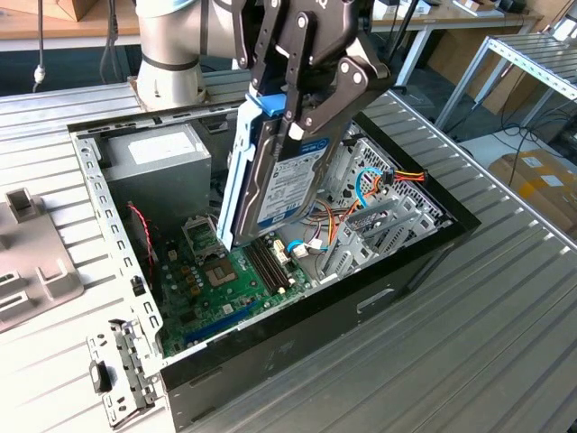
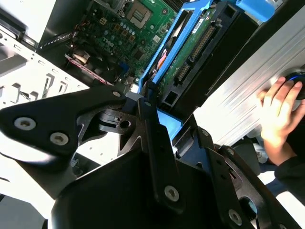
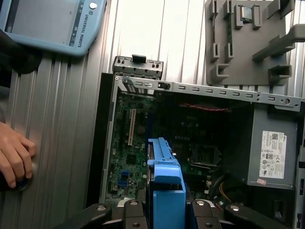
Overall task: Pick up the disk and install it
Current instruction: 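Pick up the disk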
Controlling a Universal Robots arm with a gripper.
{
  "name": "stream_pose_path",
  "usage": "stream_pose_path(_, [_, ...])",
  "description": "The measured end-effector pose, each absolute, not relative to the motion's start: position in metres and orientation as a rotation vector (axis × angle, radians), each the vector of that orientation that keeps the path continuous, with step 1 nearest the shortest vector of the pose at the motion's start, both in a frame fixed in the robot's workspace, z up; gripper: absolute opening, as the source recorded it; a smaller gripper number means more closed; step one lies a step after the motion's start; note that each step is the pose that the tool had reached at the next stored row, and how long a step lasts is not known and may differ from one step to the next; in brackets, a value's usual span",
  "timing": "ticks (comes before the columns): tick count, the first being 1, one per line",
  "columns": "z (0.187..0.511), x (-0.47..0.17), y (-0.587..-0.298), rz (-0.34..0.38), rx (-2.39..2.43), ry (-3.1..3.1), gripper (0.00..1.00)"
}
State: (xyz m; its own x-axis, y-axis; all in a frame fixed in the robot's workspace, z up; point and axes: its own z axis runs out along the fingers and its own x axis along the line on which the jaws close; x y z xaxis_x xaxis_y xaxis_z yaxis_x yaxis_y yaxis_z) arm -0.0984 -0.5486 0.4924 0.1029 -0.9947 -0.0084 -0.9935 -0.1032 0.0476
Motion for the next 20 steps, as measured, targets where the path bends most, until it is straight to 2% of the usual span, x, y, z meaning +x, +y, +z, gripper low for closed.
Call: stream_pose_path(20, [0.492,-0.074,-0.549,-0.06,2.31,-2.083,0.37])
